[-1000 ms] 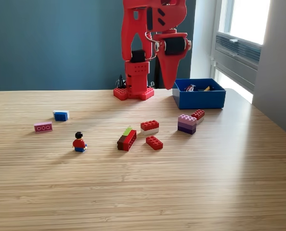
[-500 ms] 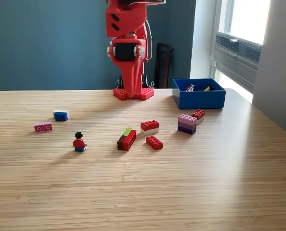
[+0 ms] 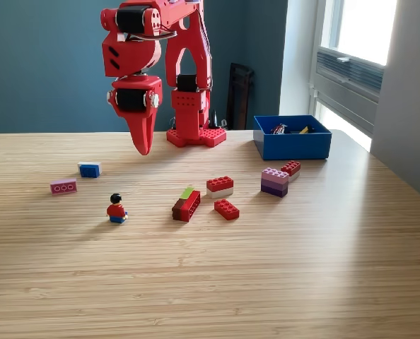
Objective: Grasp a lego block and put it in the bin.
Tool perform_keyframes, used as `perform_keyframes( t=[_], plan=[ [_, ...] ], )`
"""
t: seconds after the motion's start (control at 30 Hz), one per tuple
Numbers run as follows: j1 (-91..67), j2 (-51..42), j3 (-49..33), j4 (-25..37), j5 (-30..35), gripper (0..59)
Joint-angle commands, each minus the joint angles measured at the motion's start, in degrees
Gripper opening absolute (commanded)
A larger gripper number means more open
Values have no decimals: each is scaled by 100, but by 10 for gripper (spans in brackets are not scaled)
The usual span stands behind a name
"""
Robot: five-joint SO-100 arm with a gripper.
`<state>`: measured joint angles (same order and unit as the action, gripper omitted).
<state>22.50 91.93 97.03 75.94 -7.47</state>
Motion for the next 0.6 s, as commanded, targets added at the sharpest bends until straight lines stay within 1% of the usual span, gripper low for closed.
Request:
perform_keyframes(
  t=[0.03,0.1,0.17,0.33,0.47,0.6],
  plan=[
    [176,158,9,-53,-387,1],
    [237,158,35,-53,-404,1],
    [290,158,44,-62,-290,1],
    [439,158,141,-246,334,1],
    [659,167,325,-422,1055,1],
    [1011,167,536,-703,1960,3]
  ],
)
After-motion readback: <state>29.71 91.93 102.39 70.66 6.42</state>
